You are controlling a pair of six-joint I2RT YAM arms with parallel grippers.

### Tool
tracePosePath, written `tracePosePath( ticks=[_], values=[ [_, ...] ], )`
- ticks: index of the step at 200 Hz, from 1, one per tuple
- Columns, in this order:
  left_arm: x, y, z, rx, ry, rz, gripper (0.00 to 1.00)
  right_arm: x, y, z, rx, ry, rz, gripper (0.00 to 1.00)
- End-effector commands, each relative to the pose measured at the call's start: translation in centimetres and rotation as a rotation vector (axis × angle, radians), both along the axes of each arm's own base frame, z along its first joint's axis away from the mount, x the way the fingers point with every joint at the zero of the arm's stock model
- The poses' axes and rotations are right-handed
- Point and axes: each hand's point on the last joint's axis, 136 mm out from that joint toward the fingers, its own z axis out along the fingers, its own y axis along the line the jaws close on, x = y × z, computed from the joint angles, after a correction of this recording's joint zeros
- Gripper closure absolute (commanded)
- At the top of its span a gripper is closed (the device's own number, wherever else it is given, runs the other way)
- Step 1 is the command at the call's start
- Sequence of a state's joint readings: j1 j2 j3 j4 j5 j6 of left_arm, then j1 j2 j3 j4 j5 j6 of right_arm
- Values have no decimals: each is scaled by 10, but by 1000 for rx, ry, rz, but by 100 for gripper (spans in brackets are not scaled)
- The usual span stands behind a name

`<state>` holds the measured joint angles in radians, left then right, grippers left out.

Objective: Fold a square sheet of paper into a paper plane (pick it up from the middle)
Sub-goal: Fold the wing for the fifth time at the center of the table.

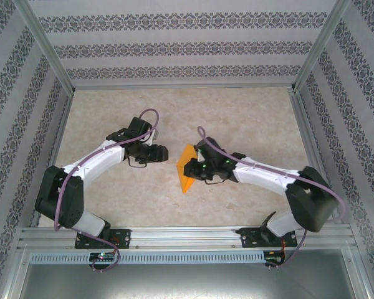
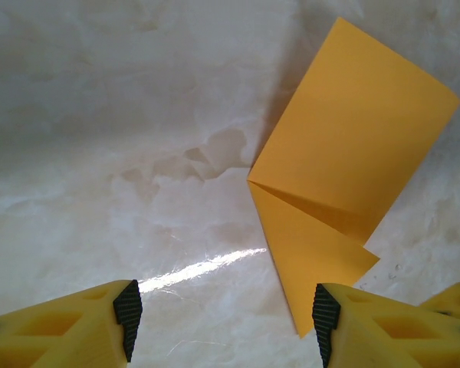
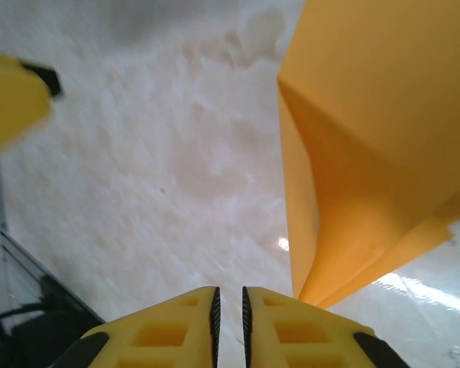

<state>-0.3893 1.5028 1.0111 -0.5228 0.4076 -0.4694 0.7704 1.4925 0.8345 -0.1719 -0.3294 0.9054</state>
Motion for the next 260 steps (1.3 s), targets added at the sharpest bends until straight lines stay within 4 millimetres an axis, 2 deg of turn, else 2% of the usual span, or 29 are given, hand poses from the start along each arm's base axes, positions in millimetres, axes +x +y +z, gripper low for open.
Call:
tracePosePath(
  ticks=[1, 41, 61, 116, 205, 236, 260],
  values=[
    [7, -3, 4, -59, -16, 17, 37, 14, 15, 4, -3, -48, -10, 84],
    [4, -1, -7, -59, 7, 15, 36, 15, 15, -24, -104, -20, 3, 86],
    [2, -1, -11, -57, 18, 10, 36, 19, 11, -30, -149, -30, 4, 88],
    [1, -4, -19, -66, 44, -8, 36, 14, -14, -49, -270, 11, -3, 91],
    [4, -19, -21, -135, 74, -19, 37, 6, -28, -69, -152, 60, -70, 97],
    [5, -34, -22, -167, 81, -20, 37, 0, -28, -80, -67, 96, -87, 97],
    [7, -47, -23, -188, 76, 1, 38, 0, -29, -82, 22, 107, -123, 98]
  ],
)
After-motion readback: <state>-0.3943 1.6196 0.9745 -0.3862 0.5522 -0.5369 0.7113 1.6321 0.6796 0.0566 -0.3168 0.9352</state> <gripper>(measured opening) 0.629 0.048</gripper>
